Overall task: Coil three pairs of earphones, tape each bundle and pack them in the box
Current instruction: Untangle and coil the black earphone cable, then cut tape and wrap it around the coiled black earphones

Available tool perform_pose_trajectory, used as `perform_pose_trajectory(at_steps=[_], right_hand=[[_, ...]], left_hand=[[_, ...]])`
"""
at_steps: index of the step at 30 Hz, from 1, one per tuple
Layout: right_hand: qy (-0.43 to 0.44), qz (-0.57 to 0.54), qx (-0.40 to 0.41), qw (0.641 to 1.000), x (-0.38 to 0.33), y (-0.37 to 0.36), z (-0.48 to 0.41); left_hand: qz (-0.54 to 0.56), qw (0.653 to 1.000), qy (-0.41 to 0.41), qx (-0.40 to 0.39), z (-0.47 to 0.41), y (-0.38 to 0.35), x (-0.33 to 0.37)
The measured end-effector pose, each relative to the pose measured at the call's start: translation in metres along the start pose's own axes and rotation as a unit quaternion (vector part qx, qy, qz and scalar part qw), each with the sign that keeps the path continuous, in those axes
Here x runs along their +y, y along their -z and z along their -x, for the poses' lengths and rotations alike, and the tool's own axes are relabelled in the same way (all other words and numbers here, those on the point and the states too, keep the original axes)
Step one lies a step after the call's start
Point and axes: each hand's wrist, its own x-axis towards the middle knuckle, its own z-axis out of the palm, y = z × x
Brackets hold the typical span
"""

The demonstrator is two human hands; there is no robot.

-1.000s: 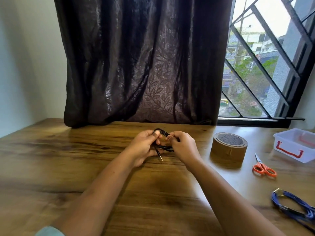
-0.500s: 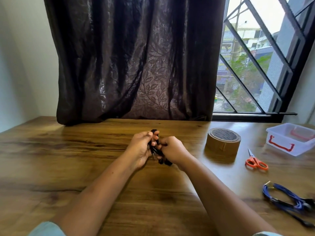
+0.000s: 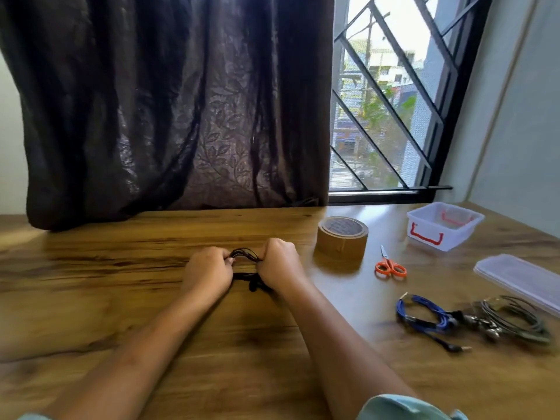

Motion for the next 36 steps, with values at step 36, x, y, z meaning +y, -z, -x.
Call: perform_pose_trajectory(at_steps=[36], right_hand=[[-0.193, 0.288, -0.002, 0.938, 0.087, 0.126, -0.002]], left_hand=[[0.14, 0.989, -0.049, 0.02, 0.026, -0.069, 0.167]])
